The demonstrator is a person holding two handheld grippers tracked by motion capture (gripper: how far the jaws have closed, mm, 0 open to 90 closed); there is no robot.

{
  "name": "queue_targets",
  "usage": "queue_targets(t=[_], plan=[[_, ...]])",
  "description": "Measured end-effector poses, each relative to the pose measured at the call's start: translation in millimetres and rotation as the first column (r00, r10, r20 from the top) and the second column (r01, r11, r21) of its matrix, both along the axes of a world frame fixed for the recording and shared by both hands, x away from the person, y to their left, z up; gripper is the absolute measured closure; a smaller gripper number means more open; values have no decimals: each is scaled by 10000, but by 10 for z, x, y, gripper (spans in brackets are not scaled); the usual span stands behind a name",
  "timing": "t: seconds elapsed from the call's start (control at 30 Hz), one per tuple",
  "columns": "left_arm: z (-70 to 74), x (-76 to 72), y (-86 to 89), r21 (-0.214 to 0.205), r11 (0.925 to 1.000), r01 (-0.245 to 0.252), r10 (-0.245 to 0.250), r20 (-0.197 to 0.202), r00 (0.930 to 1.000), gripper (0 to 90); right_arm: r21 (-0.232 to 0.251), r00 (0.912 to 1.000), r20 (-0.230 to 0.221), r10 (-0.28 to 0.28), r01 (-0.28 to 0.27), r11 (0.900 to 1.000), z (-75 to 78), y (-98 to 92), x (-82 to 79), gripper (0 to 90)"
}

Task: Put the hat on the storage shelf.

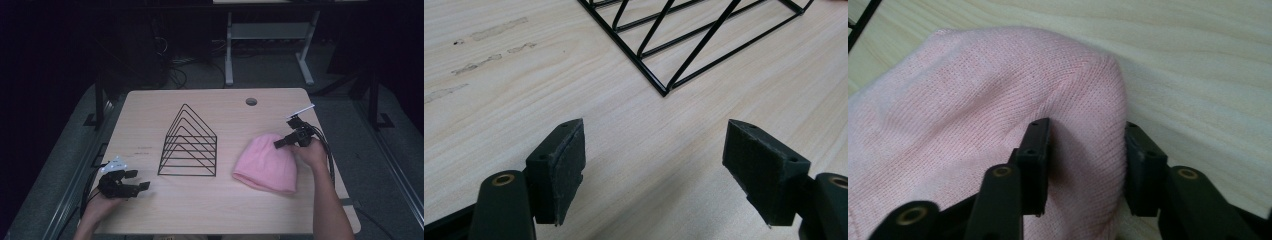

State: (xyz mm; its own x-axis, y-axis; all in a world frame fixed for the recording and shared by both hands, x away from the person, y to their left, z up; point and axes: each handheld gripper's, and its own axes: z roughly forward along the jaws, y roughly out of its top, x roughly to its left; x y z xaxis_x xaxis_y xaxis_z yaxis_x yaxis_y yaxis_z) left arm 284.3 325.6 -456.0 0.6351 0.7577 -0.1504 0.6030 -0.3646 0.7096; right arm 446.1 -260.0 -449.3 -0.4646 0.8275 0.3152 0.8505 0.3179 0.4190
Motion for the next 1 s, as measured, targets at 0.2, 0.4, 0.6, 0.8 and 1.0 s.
queue_targets(t=[0.2, 0.4, 0.6, 0.8, 1.0], plan=[[-2, 0, -3, 46, 10000, 14, -14, 3, 10000, 253, 149, 9999, 15, 151, -152, 9998, 7, 16, -12, 726], [-4, 3, -4, 95, 9999, 50, -51, 36, 10000, 253, 669, 9990, 198, 408, -421, 9969, 32, 21, -26, 762], [-7, 5, -1, 75, 10000, 49, -49, -3, 10000, 254, 805, 9977, 376, 564, -593, 9950, 140, 51, -51, 771], [1, 3, -11, -164, 9998, -136, 134, -108, 9999, 257, 1047, 9935, 820, 793, -877, 9906, 304, 57, -118, 771], [-9, 1, -31, -280, 9996, -66, 55, -393, 9992, 257, 1368, 9877, 1275, 901, -1075, 9848, 480, 39, -182, 772]])
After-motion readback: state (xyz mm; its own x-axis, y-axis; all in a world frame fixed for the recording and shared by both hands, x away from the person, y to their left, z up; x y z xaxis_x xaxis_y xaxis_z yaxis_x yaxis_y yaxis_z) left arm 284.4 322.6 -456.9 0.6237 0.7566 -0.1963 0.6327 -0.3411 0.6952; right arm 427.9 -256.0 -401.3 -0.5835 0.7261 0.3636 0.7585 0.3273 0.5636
